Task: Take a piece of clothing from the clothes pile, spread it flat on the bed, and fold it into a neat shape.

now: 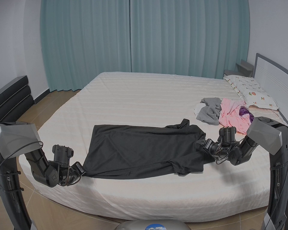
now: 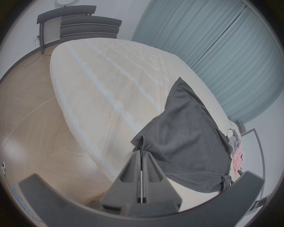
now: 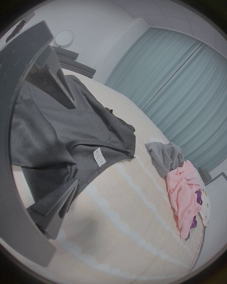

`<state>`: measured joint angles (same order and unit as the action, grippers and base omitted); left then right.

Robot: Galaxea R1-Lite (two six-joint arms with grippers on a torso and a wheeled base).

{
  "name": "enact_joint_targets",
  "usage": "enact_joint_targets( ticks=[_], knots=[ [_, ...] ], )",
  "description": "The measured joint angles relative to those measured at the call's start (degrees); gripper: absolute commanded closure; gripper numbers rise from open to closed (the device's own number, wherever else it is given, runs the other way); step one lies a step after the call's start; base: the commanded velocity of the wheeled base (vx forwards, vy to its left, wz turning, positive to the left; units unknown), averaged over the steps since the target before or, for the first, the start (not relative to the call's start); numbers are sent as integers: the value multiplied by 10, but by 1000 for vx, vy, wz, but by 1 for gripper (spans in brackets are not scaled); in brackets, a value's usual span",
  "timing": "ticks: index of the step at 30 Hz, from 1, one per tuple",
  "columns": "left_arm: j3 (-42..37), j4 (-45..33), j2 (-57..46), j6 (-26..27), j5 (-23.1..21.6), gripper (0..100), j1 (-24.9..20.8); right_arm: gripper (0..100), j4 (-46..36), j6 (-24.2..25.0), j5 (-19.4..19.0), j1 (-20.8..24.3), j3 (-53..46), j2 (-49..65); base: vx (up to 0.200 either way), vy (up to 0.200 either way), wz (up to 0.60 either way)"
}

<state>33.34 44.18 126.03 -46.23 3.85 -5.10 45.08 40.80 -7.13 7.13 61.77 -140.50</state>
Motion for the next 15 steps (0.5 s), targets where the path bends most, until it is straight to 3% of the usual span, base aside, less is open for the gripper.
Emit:
enact_joint_targets(
  ticks=[8, 15],
  knots=[
    [-1, 0, 0, 0, 0, 100, 0, 0, 6, 1, -4, 3, -79, 49, 0, 0, 0],
    [-3, 0, -1, 0, -1, 100, 0, 0, 74, 1, -8, 27, -186, 73, 0, 0, 0]
  ],
)
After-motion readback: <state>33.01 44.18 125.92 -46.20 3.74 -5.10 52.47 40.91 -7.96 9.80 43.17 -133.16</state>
